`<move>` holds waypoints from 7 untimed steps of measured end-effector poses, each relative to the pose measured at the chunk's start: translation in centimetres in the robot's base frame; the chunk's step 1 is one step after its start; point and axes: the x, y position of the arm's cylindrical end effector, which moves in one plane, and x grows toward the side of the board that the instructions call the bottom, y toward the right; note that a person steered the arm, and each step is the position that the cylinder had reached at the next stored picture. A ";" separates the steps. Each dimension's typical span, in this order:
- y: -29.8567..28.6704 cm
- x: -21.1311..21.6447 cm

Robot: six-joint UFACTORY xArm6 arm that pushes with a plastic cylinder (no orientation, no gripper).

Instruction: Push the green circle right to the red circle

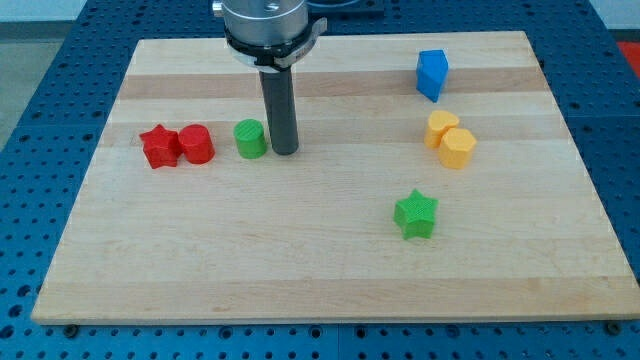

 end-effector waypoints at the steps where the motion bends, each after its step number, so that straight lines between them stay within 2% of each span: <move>1: -1.3 -0.2; 3: -2.7 -0.2; 6: -2.9 -3.7; 7: -3.9 -3.5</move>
